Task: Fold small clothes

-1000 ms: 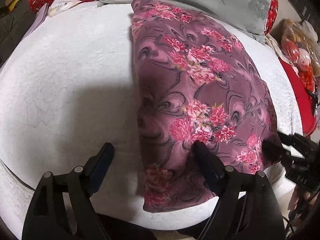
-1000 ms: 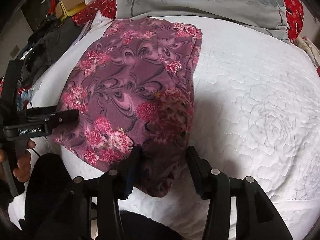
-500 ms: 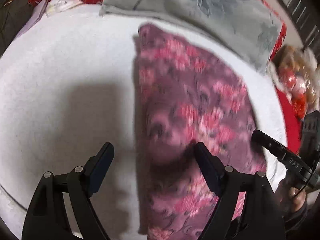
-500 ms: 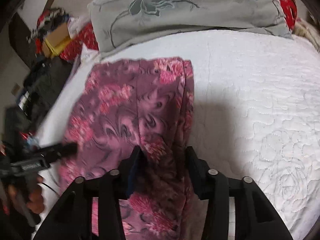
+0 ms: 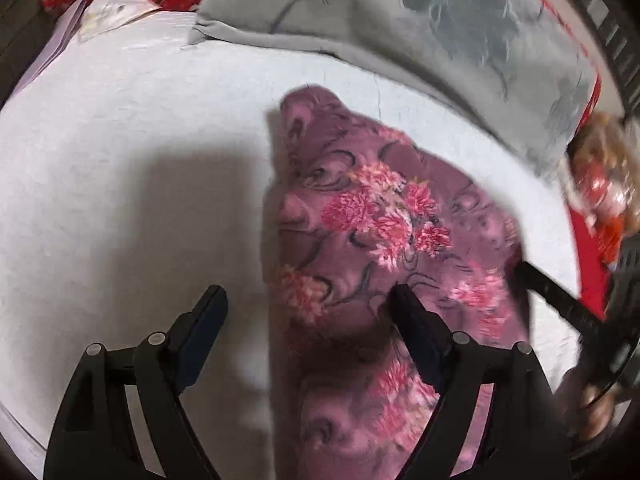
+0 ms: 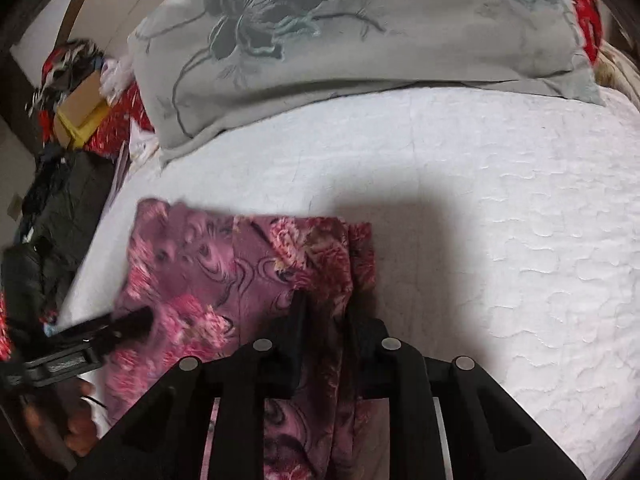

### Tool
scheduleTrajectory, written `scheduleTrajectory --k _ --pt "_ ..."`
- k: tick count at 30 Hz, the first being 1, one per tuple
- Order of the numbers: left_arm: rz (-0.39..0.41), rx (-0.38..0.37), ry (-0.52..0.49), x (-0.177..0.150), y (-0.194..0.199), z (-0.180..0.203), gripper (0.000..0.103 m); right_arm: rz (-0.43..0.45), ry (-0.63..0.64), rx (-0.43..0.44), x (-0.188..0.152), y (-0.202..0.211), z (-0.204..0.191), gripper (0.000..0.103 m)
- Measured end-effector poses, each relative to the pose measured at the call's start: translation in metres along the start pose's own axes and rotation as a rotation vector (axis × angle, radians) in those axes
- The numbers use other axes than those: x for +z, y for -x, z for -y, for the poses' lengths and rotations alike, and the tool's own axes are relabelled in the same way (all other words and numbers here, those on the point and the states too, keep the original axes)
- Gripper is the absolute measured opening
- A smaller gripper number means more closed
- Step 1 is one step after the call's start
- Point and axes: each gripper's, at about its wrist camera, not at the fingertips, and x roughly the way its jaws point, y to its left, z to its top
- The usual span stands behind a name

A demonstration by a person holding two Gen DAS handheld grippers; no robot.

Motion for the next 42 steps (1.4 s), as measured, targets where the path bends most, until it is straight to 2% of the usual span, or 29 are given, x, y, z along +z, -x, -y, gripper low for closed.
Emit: scheduleTrajectory --k 1,2,3,4,5,6,7,8,9,11,13,14,15,17,21,26,29,32,38,42 --pt "0.021 -0.003 -0.003 -0.003 0.007 -0.001 0.084 0.018 0.017 0.016 -0.002 0.012 -0.003 0.027" --pt "0.051 -0.008 -0.012 -0.009 0.015 -0.001 0.084 0.024 0.041 0.055 -0.004 0.020 -0.005 0.036" --pt "0.066 -0.013 -0.020 -0.016 0.020 0.001 0.085 0.015 0.077 0.112 -0.010 0.030 -0.008 0.051" --pt "0.061 -0.015 -0.026 -0.023 0.019 0.003 0.085 -0.001 0.108 0.145 -0.019 0.036 -0.009 0.056" --pt "0.040 -0.013 -0.036 -0.030 0.013 0.005 0.085 -0.013 0.141 0.140 -0.030 0.039 -0.012 0.062" --pt "-0.004 0.010 -0.059 -0.036 0.002 0.009 0.086 -0.026 0.166 0.118 -0.035 0.036 -0.014 0.064" --pt "-0.029 0.029 -0.069 -0.041 -0.004 0.011 0.086 -0.075 0.223 0.045 -0.047 0.025 -0.016 0.069" --pt "-0.017 0.031 -0.063 -0.041 0.000 0.011 0.085 -0.085 0.241 0.010 -0.053 0.021 -0.016 0.077" --pt "-0.011 0.028 -0.052 -0.044 0.010 0.012 0.085 -0.055 0.226 -0.009 -0.056 0.027 -0.014 0.078" --pt "0.015 0.001 -0.065 -0.053 0.027 0.015 0.085 -0.042 0.184 -0.041 -0.057 0.043 -0.011 0.079" --pt "0.036 0.038 -0.092 -0.069 0.034 0.017 0.085 -0.008 0.177 -0.009 -0.067 0.061 -0.008 0.082" --pt "0.017 0.068 -0.115 -0.076 0.029 0.020 0.086 -0.016 0.185 -0.020 -0.076 0.065 -0.006 0.087" --pt "-0.011 0.092 -0.132 -0.082 0.023 0.021 0.086 -0.052 0.197 -0.079 -0.086 0.060 -0.004 0.093" --pt "0.000 0.105 -0.103 -0.093 0.032 0.020 0.086 -0.119 0.217 -0.205 -0.100 0.047 0.001 0.102" --pt "0.075 0.190 -0.128 -0.113 0.060 0.024 0.086 -0.090 0.167 -0.285 -0.107 0.074 -0.004 0.103" --pt "0.138 0.259 -0.175 -0.142 0.084 0.025 0.088 -0.046 0.263 -0.343 -0.127 0.114 -0.034 0.103" --pt "0.185 0.290 -0.180 -0.156 0.094 0.022 0.088 -0.057 0.306 -0.320 -0.139 0.122 -0.050 0.103" --pt "0.231 0.326 -0.194 -0.169 0.105 0.024 0.088 0.023 0.320 -0.317 -0.156 0.141 -0.062 0.103" --pt "0.243 0.330 -0.214 -0.176 0.111 0.032 0.089 0.133 0.380 -0.349 -0.172 0.162 -0.082 0.103" --pt "0.240 0.318 -0.213 -0.181 0.115 0.040 0.089 0.165 0.367 -0.330 -0.170 0.169 -0.086 0.103"
